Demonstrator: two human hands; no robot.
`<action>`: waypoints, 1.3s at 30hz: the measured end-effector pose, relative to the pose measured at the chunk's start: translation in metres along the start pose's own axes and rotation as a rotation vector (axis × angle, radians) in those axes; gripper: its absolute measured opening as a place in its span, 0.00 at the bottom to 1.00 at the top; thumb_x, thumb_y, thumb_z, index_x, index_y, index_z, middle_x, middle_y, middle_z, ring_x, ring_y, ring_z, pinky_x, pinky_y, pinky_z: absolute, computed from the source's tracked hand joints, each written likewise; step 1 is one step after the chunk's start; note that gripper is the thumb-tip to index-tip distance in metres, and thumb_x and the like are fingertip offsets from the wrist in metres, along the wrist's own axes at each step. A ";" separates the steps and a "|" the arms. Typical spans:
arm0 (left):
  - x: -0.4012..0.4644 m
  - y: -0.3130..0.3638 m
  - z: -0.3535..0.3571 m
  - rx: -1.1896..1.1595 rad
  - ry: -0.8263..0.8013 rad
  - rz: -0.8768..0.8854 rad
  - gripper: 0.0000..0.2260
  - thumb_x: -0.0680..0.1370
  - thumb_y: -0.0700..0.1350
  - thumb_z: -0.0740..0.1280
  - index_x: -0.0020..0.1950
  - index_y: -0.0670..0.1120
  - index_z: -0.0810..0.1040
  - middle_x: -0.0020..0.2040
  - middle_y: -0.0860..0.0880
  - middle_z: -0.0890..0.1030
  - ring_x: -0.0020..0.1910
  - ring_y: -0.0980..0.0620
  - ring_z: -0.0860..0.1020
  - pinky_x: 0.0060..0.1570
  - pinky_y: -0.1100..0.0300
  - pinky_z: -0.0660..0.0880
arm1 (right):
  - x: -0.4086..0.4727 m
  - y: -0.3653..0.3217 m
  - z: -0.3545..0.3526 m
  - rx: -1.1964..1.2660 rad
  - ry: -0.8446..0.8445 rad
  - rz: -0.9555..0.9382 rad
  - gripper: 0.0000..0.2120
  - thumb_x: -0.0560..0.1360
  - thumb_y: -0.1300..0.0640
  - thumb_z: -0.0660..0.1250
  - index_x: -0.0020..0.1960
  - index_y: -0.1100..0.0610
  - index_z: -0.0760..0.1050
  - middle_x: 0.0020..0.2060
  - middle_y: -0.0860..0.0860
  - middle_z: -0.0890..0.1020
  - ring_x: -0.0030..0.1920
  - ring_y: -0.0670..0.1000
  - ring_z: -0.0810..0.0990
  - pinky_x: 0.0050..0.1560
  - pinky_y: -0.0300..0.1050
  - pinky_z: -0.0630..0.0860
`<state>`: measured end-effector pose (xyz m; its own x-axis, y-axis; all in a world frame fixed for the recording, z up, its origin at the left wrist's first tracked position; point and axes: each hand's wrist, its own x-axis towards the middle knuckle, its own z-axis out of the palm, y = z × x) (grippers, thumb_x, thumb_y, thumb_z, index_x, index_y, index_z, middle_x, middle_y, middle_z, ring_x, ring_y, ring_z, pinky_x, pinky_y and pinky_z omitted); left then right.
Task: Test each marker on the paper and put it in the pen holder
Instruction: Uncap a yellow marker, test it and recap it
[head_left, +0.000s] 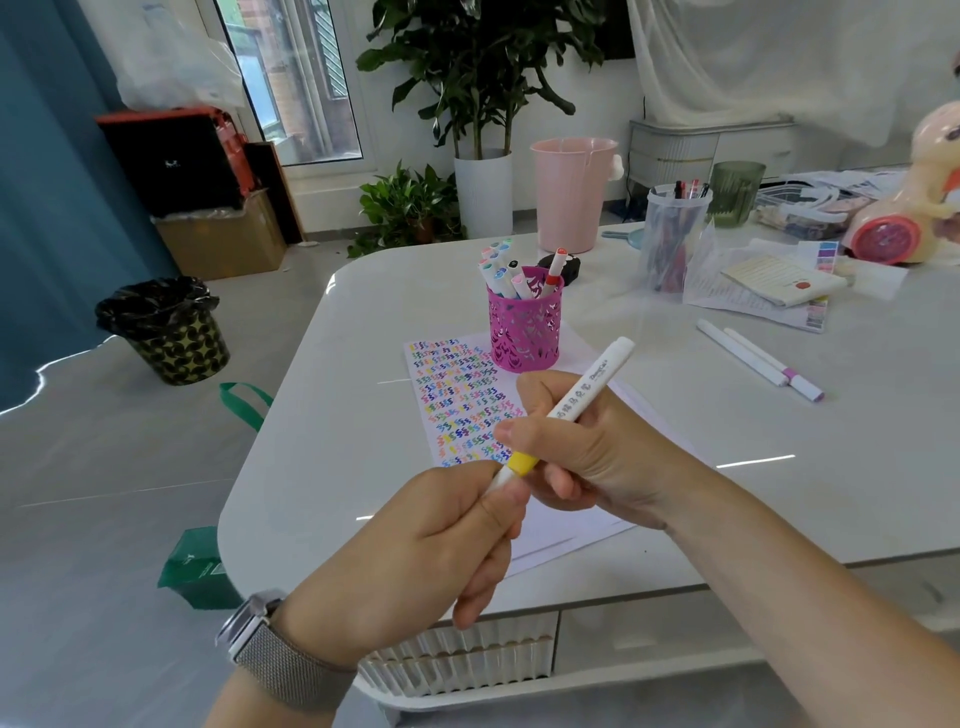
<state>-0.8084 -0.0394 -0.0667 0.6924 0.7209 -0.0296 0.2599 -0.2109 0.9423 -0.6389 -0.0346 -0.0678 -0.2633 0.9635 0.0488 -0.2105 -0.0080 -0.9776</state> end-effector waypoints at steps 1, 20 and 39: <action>0.000 0.000 0.000 0.010 0.003 0.001 0.17 0.78 0.55 0.55 0.36 0.45 0.68 0.21 0.53 0.67 0.19 0.55 0.67 0.25 0.66 0.67 | 0.000 0.001 0.000 0.003 0.001 0.005 0.20 0.76 0.68 0.64 0.31 0.56 0.59 0.16 0.50 0.68 0.17 0.46 0.62 0.21 0.32 0.57; -0.005 -0.005 -0.001 -0.089 -0.109 -0.002 0.16 0.78 0.52 0.53 0.34 0.45 0.63 0.21 0.55 0.65 0.17 0.57 0.63 0.21 0.69 0.63 | 0.003 0.014 0.002 0.029 -0.056 -0.003 0.20 0.72 0.63 0.66 0.33 0.54 0.55 0.19 0.48 0.68 0.18 0.44 0.65 0.22 0.32 0.60; 0.014 0.007 0.009 -0.130 0.164 0.068 0.17 0.79 0.51 0.52 0.36 0.43 0.68 0.23 0.51 0.65 0.19 0.54 0.67 0.27 0.67 0.67 | 0.008 -0.001 0.008 -0.153 0.145 -0.217 0.07 0.71 0.52 0.70 0.41 0.54 0.74 0.23 0.53 0.73 0.22 0.50 0.68 0.22 0.39 0.67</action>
<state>-0.7906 -0.0368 -0.0633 0.5841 0.8078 0.0797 0.1201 -0.1831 0.9757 -0.6487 -0.0292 -0.0642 -0.0878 0.9667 0.2405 -0.0997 0.2317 -0.9677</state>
